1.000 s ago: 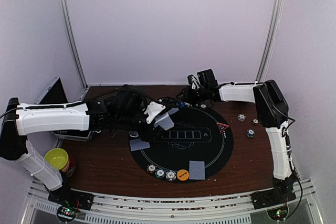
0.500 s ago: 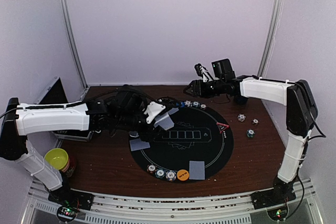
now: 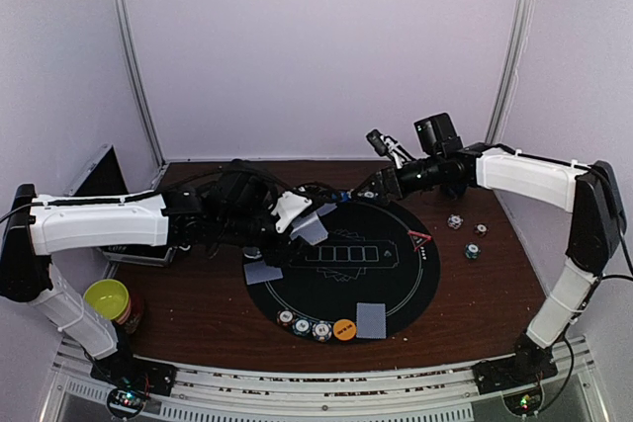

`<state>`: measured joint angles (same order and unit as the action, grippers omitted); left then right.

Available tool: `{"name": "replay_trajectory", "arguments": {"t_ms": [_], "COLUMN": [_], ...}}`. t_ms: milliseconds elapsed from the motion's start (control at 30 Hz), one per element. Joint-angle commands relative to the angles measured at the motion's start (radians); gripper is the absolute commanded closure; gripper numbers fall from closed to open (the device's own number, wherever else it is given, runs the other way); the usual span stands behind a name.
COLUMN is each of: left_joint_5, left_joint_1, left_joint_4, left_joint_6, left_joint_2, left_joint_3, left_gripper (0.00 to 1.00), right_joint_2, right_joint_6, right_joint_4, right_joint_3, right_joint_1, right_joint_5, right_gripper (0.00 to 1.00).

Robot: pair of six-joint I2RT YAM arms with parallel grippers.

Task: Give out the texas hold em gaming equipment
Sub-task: Pick up the poker card from the face-down deck piles.

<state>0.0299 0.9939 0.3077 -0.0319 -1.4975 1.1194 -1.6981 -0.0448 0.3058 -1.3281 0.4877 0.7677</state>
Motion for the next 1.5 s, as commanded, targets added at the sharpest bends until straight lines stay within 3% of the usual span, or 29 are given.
{"name": "replay_trajectory", "arguments": {"t_ms": [0, 167, 233, 300, 400, 467, 733, 1000, 1133, 1467], "left_joint_5": [-0.002, -0.004, -0.004, -0.004, -0.003, -0.003, -0.004, -0.008, -0.012, -0.020], "left_joint_1": [-0.003, -0.003, -0.003, -0.003, -0.003, -0.003, -0.004, -0.003, -0.003, 0.000], "left_joint_4": [-0.051, -0.052, -0.053, -0.053, -0.055, -0.056, -0.058, -0.056, -0.056, -0.056], "left_joint_6": [-0.005, -0.005, -0.005, -0.006, -0.006, -0.006, -0.008, -0.010, -0.013, -0.018], "left_joint_2": [0.039, 0.043, 0.046, 0.049, 0.052, 0.052, 0.052, 0.053, 0.051, 0.045], "left_joint_3": [0.003, 0.003, 0.002, 0.002, 0.001, 0.000, 0.000, 0.000, 0.000, 0.000], "left_gripper": [0.40, 0.40, 0.40, 0.40, 0.40, 0.40, 0.40, 0.40, 0.40, 0.40], "right_joint_2": [0.065, 0.073, 0.056, 0.017, -0.046, -0.050, -0.020, -0.020, -0.016, -0.091], "right_joint_6": [0.091, -0.161, -0.240, -0.178, 0.044, 0.115, 0.082, -0.087, -0.183, -0.250], "right_joint_4": [0.010, -0.141, -0.185, -0.136, 0.137, 0.201, 0.112, -0.065, -0.175, -0.195], "right_joint_3": [0.013, 0.078, 0.088, 0.049, -0.079, -0.106, -0.063, -0.019, 0.016, -0.025], "right_joint_1": [0.002, -0.021, -0.047, -0.064, -0.034, 0.000, 0.112, 0.164, 0.175, 0.211], "right_joint_5": [0.112, 0.103, 0.179, 0.305, 0.238, 0.177, 0.230, 0.333, 0.314, 0.289], "right_gripper": [0.00, 0.00, 0.00, 0.00, 0.00, 0.00, 0.00, 0.04, 0.06, 0.10]}}
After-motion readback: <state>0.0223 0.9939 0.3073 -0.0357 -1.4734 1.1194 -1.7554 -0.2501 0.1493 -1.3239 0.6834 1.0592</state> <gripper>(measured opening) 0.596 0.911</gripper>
